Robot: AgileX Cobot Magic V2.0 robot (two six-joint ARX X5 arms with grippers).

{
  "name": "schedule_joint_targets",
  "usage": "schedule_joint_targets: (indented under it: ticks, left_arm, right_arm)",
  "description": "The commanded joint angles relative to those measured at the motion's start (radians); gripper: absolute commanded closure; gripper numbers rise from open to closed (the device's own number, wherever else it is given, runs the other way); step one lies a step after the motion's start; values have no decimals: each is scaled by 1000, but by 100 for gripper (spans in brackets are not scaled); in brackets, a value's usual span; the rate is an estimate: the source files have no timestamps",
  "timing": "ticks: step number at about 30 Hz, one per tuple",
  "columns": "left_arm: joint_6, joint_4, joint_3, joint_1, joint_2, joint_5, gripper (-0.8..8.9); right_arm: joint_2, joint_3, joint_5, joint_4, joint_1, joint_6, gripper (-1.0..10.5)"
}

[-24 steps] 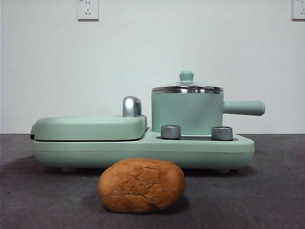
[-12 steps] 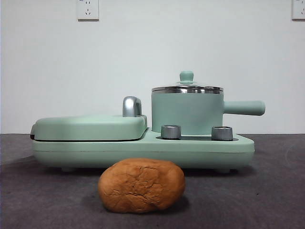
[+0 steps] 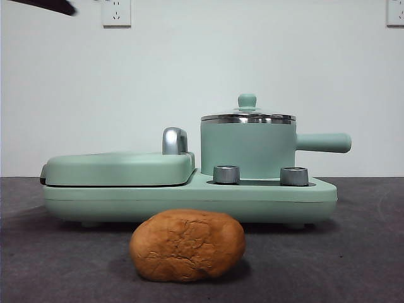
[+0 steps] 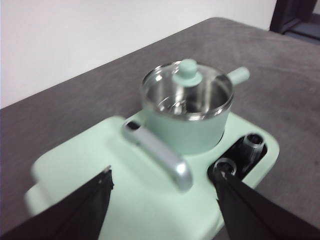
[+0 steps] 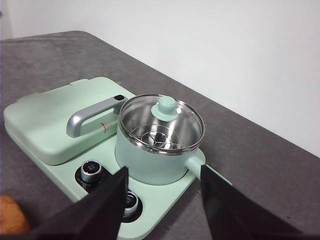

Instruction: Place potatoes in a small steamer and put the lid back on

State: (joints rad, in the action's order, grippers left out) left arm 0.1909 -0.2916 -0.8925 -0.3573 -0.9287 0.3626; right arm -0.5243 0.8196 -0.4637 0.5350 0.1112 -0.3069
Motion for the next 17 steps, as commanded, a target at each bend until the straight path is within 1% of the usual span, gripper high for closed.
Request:
schedule_joint_targets:
  ticks: [1,3,7,9,14,17]
  left_arm:
    - [-32,83,-43,-47,-90,-8,508]
    - [-32,129,-62,-77,-154,-10,507]
    - [-32,219,-114,-134,-285,-53,505]
    - [-32,259,-151,-154,-351,-56,505]
    - [-23,336,-255,-195,-504,-56,502]
    - [-24,344,-335,-212,-598,-56,502]
  right_arm:
    - [-4,14,2,-10,4,21,718]
    - [-4,14,2,-10,4,24,718]
    - [-4,14,2,-10,4,38,718]
    - [-4,14,2,-10,4,38,718]
    - [-4,14,2,-10,4,38,718]
    - [-4,14,6,-10,4,38,718]
